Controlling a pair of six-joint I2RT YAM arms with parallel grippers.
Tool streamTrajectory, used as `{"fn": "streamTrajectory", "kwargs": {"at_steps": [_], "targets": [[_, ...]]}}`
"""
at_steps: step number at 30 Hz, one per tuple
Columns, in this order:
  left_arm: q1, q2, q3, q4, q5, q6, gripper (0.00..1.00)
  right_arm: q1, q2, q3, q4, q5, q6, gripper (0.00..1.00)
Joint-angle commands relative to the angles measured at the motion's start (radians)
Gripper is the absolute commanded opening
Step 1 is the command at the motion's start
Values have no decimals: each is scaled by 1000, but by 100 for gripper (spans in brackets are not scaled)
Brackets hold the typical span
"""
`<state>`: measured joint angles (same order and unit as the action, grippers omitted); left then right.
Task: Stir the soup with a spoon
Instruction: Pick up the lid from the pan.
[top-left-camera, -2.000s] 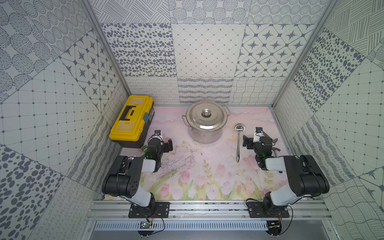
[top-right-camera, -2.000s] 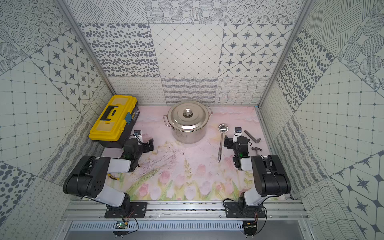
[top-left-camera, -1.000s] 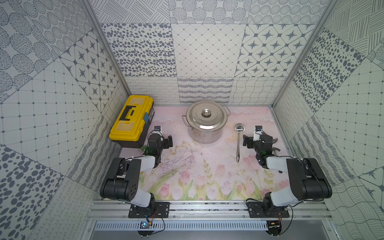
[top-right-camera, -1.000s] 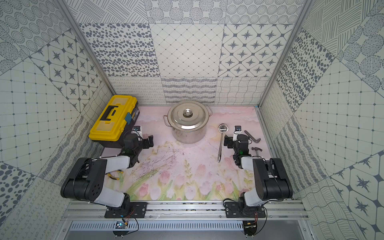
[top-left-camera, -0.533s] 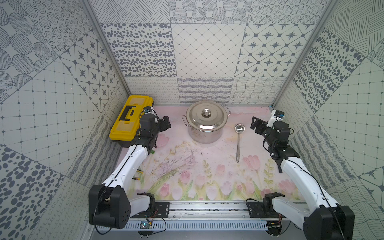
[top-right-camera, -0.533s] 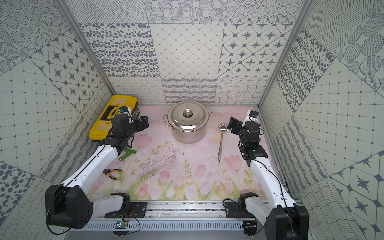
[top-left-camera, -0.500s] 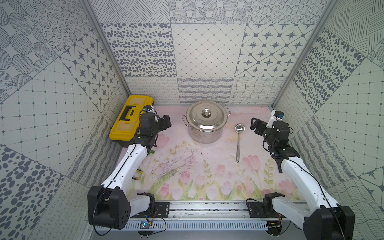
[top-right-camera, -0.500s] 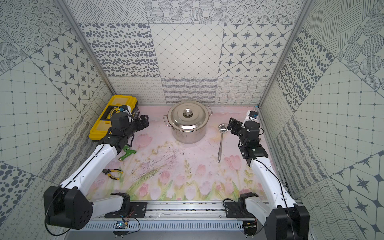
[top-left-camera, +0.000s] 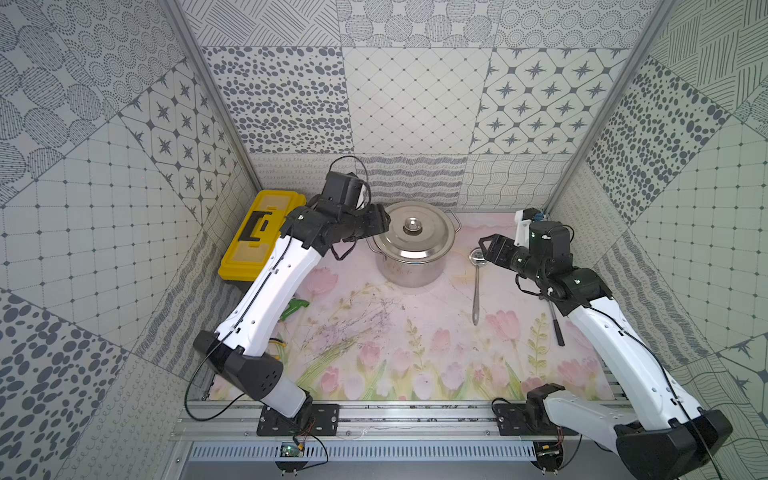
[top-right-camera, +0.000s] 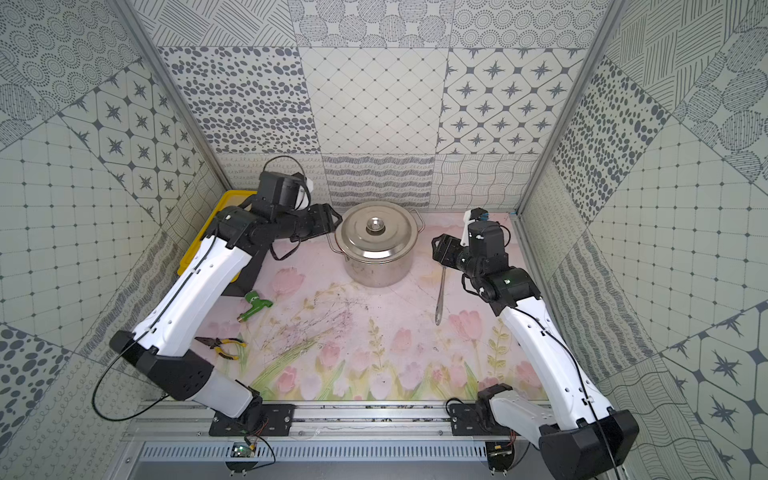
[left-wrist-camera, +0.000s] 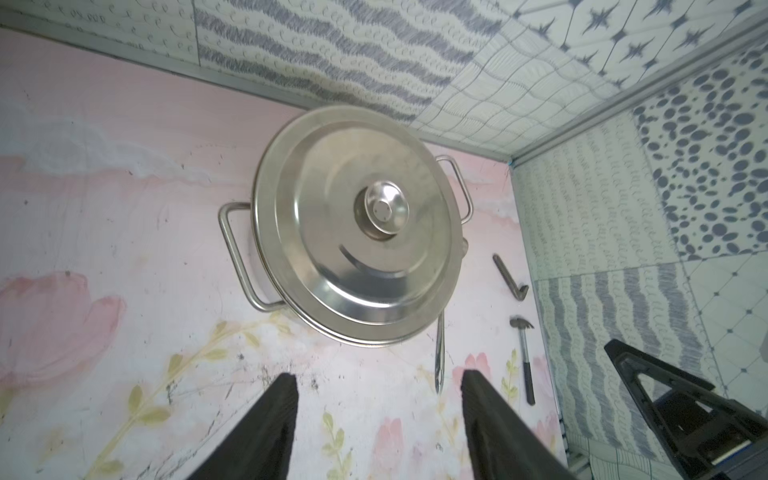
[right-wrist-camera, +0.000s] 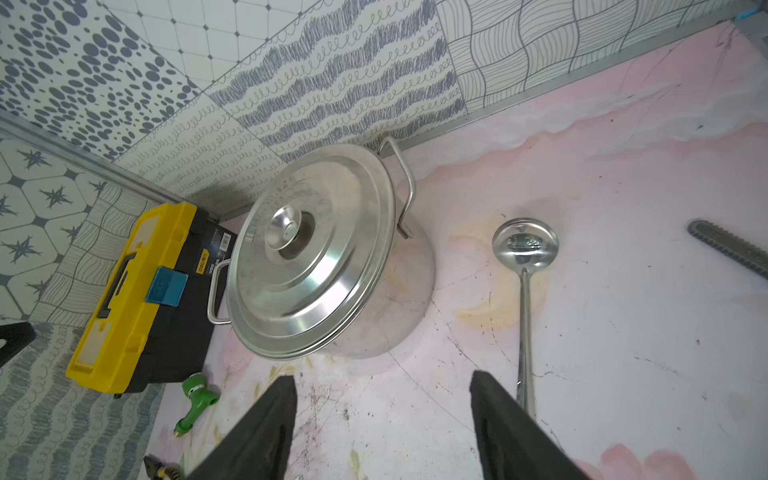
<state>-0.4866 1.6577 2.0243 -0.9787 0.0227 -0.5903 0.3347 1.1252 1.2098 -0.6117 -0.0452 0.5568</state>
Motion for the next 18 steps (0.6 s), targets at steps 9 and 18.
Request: {"fn": "streamTrajectory", "kwargs": {"at_steps": [9, 18], "targets": [[-195, 494, 654, -592, -167, -22, 66, 60, 34, -3, -85, -57, -3, 77], [-206, 515, 561, -376, -290, 41, 79, 92, -33, -78, -85, -104, 14, 95]]}}
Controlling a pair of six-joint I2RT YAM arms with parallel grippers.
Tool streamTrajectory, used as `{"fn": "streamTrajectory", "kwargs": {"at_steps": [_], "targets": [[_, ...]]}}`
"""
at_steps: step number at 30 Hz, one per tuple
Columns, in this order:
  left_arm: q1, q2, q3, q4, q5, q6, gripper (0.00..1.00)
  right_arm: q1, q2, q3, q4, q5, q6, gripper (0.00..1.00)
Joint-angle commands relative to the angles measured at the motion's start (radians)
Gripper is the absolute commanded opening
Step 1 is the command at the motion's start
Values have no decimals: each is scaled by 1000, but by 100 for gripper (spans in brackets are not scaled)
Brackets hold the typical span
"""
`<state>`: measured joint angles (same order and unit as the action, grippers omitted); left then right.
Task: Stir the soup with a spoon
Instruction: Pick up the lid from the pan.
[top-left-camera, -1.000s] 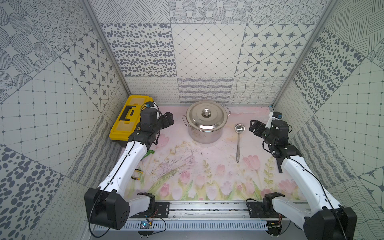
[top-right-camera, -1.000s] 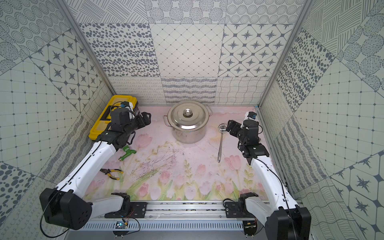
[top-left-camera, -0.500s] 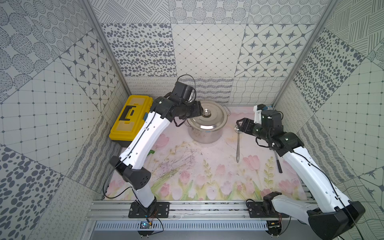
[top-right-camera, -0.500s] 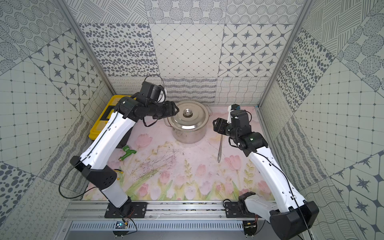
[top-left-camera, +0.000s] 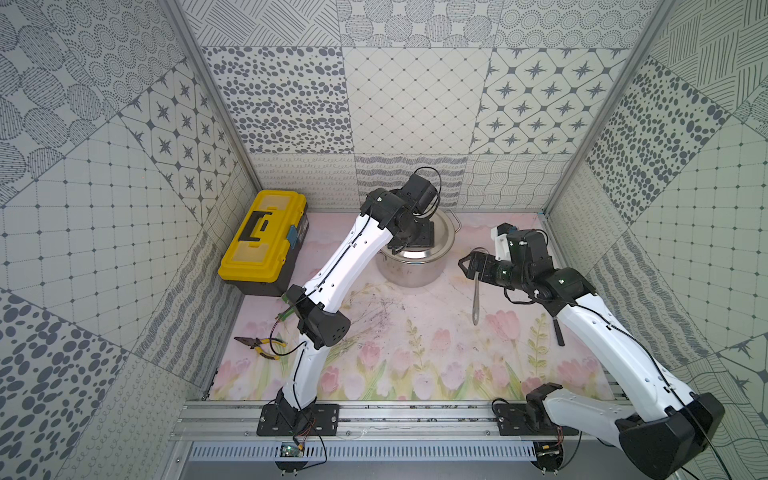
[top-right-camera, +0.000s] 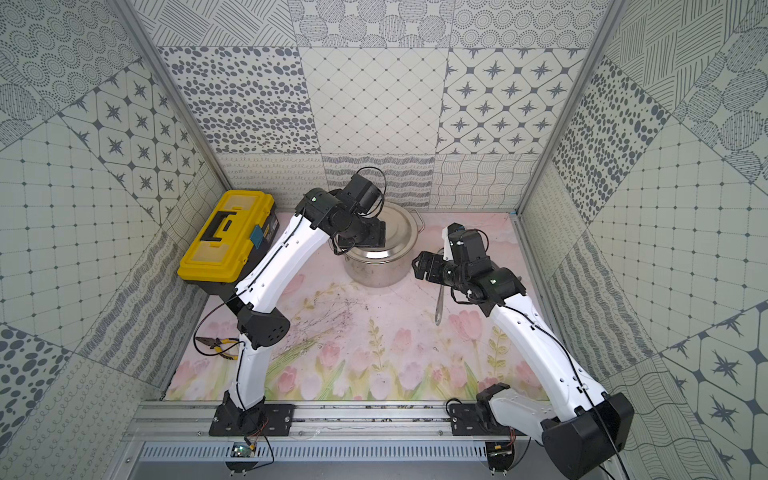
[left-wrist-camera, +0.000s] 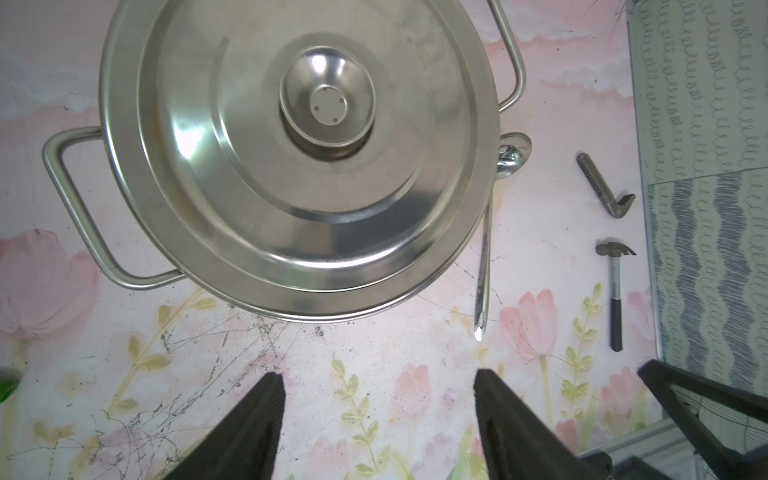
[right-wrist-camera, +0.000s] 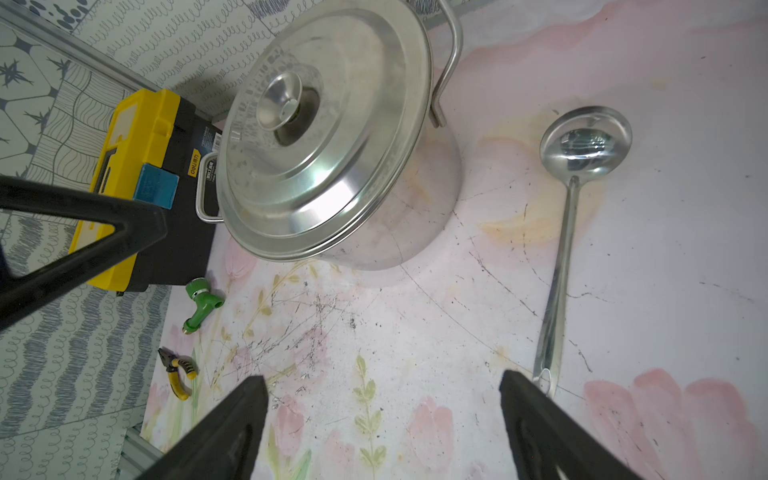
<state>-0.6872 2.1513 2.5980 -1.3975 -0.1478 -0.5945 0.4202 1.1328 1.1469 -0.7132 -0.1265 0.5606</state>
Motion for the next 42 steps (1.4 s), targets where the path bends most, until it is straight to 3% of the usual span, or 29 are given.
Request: {"fn": "streamTrajectory", "kwargs": {"at_steps": [1, 3, 10, 23, 34, 42], "targets": [[-6, 29, -15, 65, -126, 59, 82, 5, -50, -23, 17, -25, 10, 96], [-6, 45, -19, 109, -145, 87, 87, 6, -68, -36, 16, -26, 12, 97], [-5, 100, -22, 224, -198, 145, 82, 5, -112, -75, 16, -20, 41, 97], [2, 141, -61, 377, -306, 195, 84, 7, -114, -101, 17, -39, 66, 97], [45, 170, -59, 425, -308, 164, 81, 7, -108, -97, 20, -55, 73, 97], [78, 188, -58, 449, -243, 155, 81, 8, -110, -99, 20, -39, 76, 97]]}}
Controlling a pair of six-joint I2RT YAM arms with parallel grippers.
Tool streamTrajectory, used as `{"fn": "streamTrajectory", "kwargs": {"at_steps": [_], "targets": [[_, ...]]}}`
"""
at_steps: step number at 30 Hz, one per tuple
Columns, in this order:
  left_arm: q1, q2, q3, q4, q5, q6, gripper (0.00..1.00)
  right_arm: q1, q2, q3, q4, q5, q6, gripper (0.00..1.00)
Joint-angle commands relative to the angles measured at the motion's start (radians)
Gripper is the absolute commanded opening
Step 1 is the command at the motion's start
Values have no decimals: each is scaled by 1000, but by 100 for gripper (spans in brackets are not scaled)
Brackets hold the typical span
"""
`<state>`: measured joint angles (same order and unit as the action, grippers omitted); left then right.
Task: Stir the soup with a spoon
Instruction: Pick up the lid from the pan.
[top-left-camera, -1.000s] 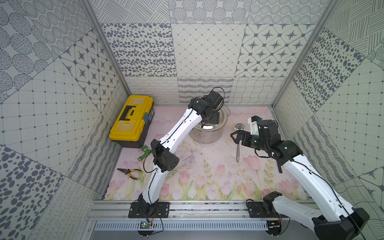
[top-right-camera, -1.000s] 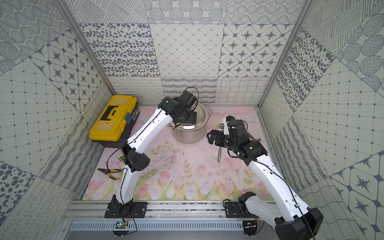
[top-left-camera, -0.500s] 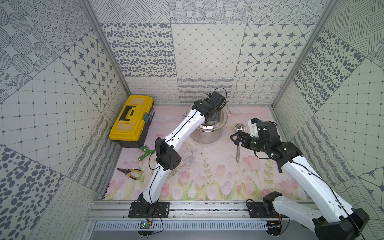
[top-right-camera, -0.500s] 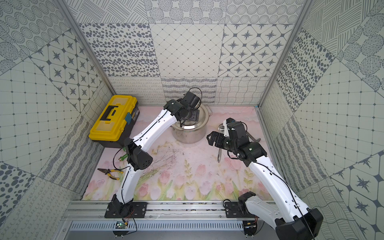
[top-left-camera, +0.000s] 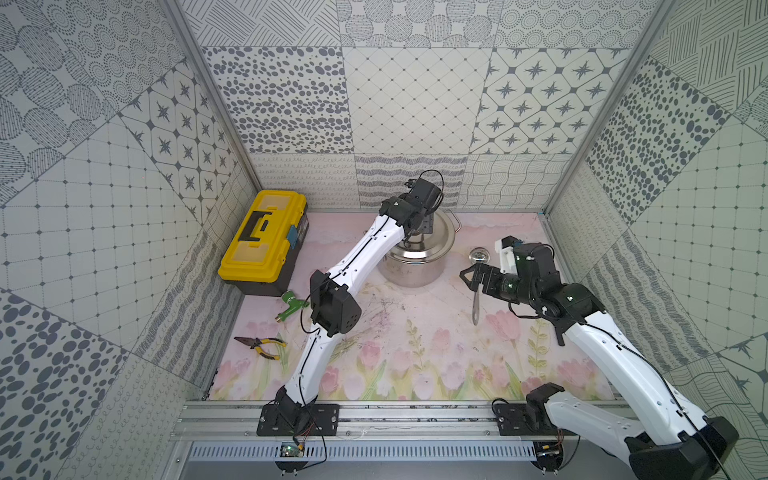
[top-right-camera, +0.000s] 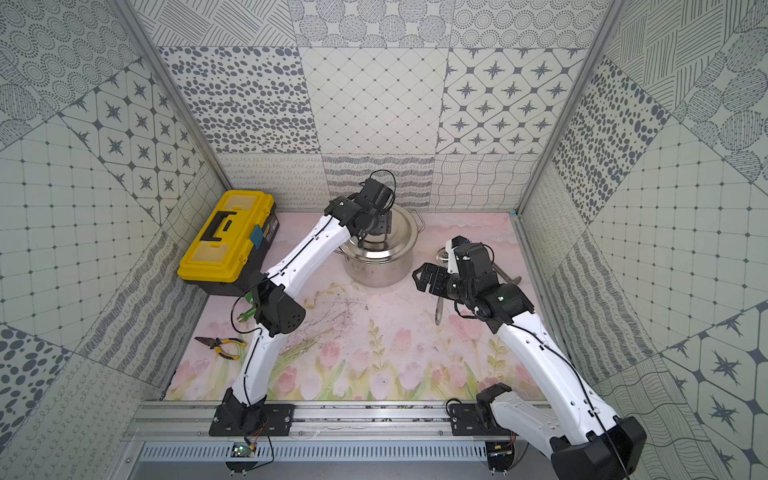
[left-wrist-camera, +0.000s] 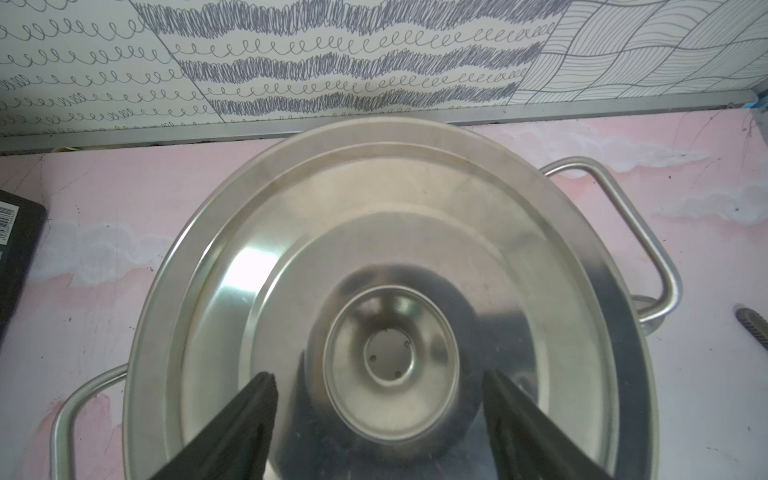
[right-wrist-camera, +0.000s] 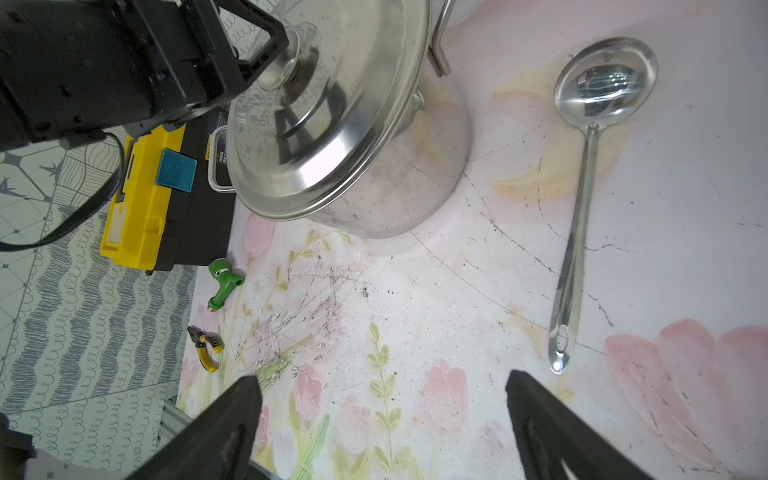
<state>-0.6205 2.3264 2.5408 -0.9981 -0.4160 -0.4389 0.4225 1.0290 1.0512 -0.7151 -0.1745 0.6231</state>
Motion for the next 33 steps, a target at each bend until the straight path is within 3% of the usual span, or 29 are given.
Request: {"fn": "streamTrajectory", "kwargs": {"at_steps": [1, 11, 33], "targets": [[12, 15, 0, 51, 29, 2, 81, 5, -5, -5, 22, 9, 15, 97], [12, 39, 3, 82, 46, 0, 83, 5, 19, -3, 31, 0, 27, 97], [13, 71, 2, 17, 37, 13, 63, 5, 39, -6, 53, 10, 33, 97]]}}
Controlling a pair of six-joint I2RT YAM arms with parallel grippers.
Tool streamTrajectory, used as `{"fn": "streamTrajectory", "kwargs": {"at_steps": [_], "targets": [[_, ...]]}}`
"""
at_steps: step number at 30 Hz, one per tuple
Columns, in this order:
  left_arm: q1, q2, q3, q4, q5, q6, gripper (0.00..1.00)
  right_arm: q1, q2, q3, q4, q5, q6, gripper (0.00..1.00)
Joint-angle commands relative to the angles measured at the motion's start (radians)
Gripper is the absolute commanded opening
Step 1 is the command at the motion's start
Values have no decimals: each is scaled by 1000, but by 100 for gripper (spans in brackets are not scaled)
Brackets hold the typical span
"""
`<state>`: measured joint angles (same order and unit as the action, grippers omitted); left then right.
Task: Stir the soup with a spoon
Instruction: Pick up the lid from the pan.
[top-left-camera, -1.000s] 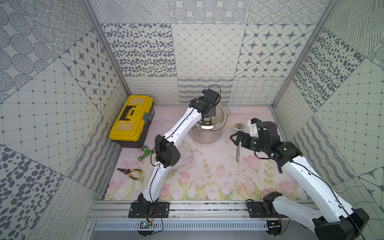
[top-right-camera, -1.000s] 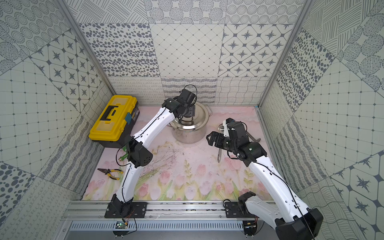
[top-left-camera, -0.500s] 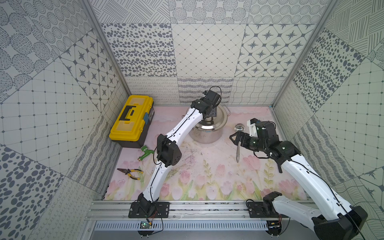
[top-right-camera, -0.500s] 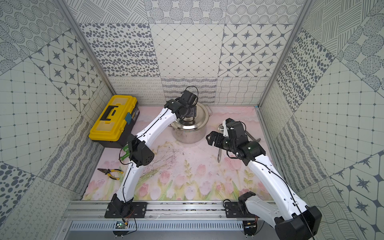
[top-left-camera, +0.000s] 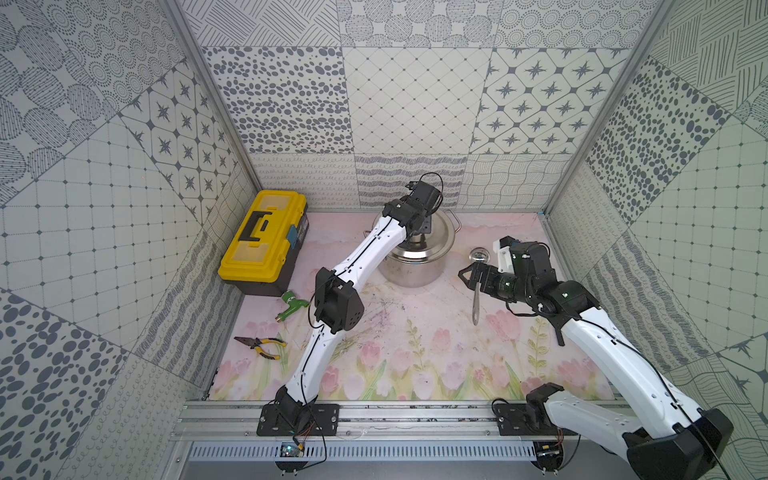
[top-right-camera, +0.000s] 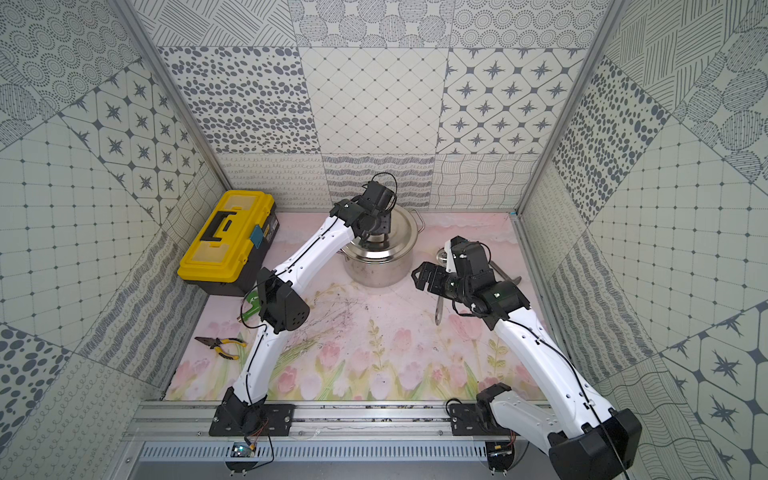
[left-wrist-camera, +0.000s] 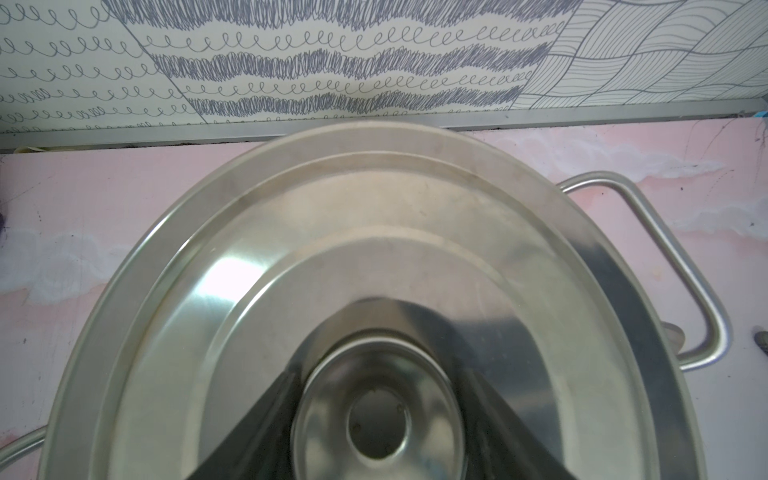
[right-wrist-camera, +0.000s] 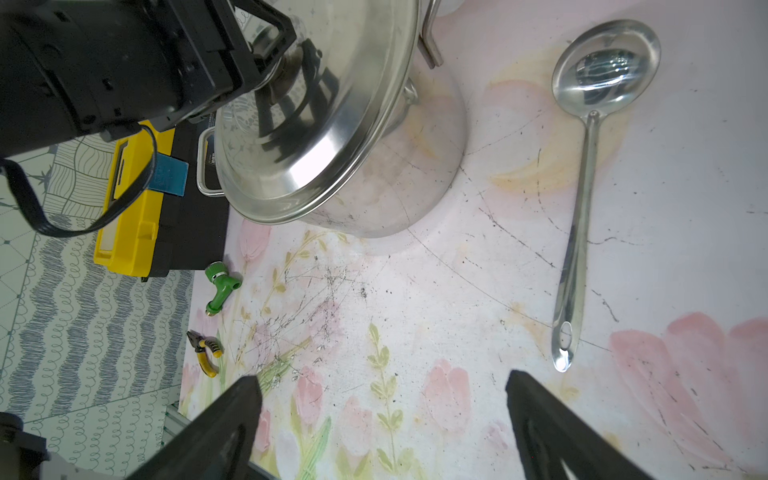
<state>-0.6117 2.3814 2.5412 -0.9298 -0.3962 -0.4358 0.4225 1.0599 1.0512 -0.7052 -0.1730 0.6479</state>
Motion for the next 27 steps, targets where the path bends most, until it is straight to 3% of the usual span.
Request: {"fn": "streamTrajectory", "kwargs": {"at_steps": [1, 11, 17, 27], "targets": [[3, 16, 2, -54, 19, 11, 62, 4, 10, -5, 44, 9, 9, 97], [5, 9, 1, -45, 45, 29, 29, 4, 20, -11, 52, 13, 13, 97], [3, -28, 3, 8, 48, 39, 15, 5, 20, -20, 52, 17, 9, 97], [3, -86, 2, 79, 80, 50, 13, 4, 30, -20, 56, 17, 10, 97]]}}
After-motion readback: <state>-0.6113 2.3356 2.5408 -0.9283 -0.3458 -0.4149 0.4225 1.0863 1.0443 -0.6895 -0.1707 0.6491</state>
